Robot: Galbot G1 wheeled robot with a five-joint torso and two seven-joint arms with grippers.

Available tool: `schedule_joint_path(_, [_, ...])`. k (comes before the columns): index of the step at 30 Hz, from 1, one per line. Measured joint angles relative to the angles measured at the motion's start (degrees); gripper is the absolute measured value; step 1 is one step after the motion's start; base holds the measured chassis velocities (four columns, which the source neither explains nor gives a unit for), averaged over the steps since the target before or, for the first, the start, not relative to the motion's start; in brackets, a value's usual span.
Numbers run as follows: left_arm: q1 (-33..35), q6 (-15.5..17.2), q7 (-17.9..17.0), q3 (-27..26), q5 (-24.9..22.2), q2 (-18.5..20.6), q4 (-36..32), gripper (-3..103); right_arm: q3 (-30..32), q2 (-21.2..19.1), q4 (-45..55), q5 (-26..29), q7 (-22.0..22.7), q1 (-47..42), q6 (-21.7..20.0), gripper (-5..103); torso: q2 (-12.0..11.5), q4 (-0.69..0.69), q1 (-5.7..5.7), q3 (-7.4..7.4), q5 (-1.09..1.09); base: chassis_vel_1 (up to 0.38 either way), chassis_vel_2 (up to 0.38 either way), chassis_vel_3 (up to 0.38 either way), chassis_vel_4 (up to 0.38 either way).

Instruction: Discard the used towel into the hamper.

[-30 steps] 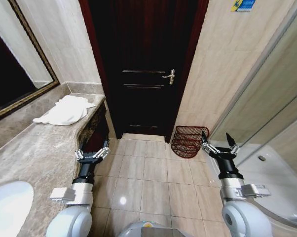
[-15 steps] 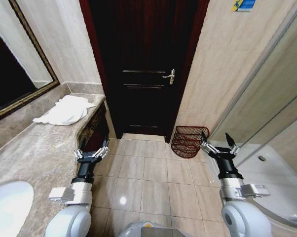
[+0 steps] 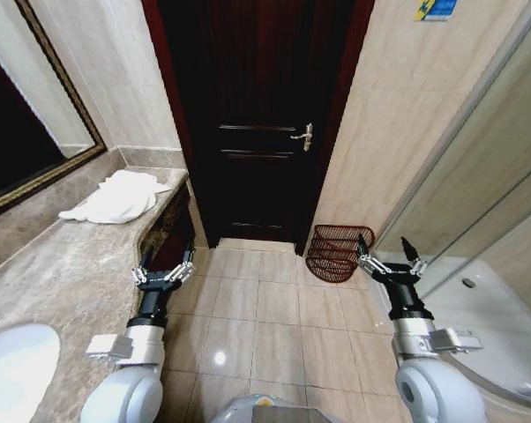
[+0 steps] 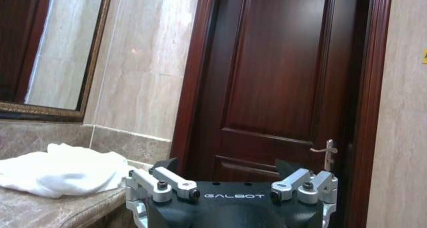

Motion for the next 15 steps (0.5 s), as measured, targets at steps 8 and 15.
schedule_joint_path(8, [0.0, 0.0, -0.1, -0.5, -0.3, -0.1, 0.0, 98, 0.0, 0.1, -0.1, 0.1, 0.0, 0.1, 0.5, 100, 0.0, 0.00, 0.00, 0.00, 0.00, -0.061, 0.080, 0.078, -0.085])
schedule_joint_path(15, [0.0, 0.0, -0.1, -0.4, -0.3, -0.4, 0.0, 98, 0.2, -0.1, -0.2, 0.4, 0.0, 0.2, 0.7, 100, 0.0, 0.01, 0.01, 0.00, 0.00, -0.118, 0.123, 0.124, -0.115])
